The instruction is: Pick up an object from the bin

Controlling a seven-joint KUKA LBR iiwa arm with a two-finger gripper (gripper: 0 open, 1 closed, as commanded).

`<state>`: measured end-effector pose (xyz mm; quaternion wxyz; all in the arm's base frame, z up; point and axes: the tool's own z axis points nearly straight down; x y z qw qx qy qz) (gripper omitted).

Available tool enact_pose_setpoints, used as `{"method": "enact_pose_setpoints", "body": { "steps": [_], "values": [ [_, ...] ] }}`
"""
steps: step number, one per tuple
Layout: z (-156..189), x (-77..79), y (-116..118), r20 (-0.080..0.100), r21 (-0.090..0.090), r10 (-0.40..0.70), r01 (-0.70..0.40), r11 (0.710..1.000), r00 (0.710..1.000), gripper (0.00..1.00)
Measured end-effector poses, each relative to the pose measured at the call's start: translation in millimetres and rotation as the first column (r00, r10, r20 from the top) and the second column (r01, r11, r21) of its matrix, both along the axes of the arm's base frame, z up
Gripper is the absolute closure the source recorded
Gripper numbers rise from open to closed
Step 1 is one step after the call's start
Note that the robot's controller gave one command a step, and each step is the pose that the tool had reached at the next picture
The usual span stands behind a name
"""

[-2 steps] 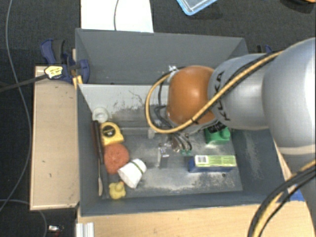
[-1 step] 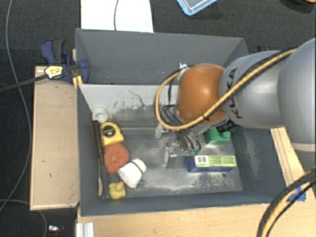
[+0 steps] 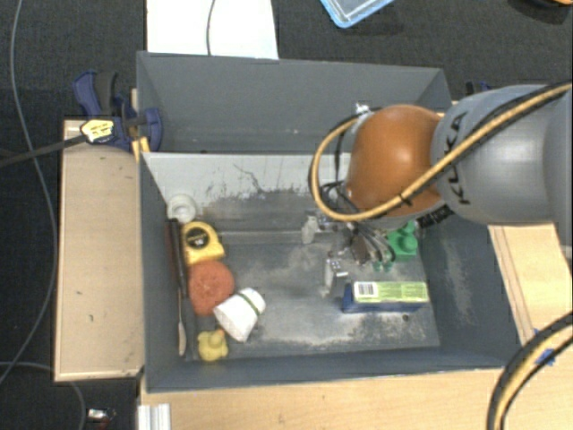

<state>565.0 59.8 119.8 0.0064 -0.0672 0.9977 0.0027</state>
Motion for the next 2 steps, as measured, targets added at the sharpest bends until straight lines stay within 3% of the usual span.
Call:
{"method": "enact_pose_setpoints", "body": {
  "steps": [1,2],
  "values": [
    [3.6,4.3,-44.0,0.004,0.005,0.0,0.0,1.0,1.0,0.0],
    [-19.4,1.5,-66.1,0.004,0.003,-0.012,0.012,1.0,1.0,0.0]
  ]
}}
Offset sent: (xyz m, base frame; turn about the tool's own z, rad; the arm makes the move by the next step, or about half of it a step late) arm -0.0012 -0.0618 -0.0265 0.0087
